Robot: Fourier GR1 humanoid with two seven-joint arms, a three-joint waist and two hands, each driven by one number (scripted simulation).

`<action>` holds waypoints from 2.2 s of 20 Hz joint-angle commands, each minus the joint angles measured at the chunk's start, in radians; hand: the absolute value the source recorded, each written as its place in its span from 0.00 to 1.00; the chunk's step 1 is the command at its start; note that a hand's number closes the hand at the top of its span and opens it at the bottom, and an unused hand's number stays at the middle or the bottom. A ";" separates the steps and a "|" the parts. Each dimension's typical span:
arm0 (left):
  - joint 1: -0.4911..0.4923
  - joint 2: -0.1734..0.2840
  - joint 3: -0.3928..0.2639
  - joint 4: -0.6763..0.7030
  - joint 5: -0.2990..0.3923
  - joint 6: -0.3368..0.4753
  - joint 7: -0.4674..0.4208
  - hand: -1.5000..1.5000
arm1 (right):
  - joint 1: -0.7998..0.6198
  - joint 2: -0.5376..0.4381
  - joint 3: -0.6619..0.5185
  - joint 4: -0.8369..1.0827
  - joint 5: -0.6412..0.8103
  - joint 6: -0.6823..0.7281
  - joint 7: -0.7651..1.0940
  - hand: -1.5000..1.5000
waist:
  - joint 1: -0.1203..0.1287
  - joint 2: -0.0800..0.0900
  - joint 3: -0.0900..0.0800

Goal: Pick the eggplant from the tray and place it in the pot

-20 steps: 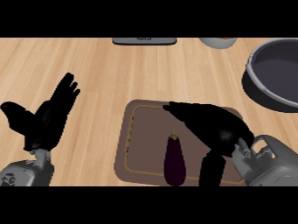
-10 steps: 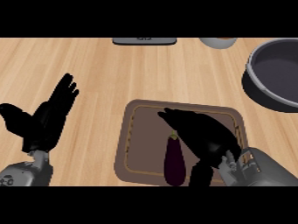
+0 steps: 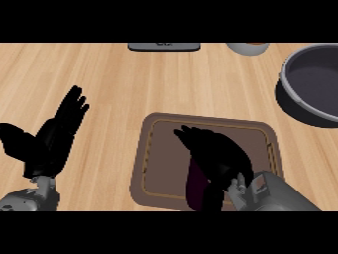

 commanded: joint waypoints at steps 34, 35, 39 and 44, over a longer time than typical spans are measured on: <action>0.028 -0.044 0.068 -0.014 -0.044 -0.084 -0.013 0.50 | 0.090 0.241 -0.011 0.342 0.460 0.078 -0.253 1.00 | 0.000 0.001 0.000; -0.023 -0.051 0.084 0.059 -0.027 -0.092 -0.012 0.50 | 0.107 0.259 0.010 0.346 0.473 0.056 -0.268 1.00 | -0.002 0.001 0.000; -0.009 -0.052 0.068 -0.009 -0.055 -0.050 0.034 0.50 | 0.194 -0.072 -0.190 0.236 0.422 0.012 -0.435 1.00 | -0.027 -0.003 0.003; 0.024 -0.054 0.106 0.017 -0.061 -0.023 -0.012 0.50 | 0.219 -0.344 -0.556 0.329 0.323 -0.060 -0.568 1.00 | -0.111 0.005 0.009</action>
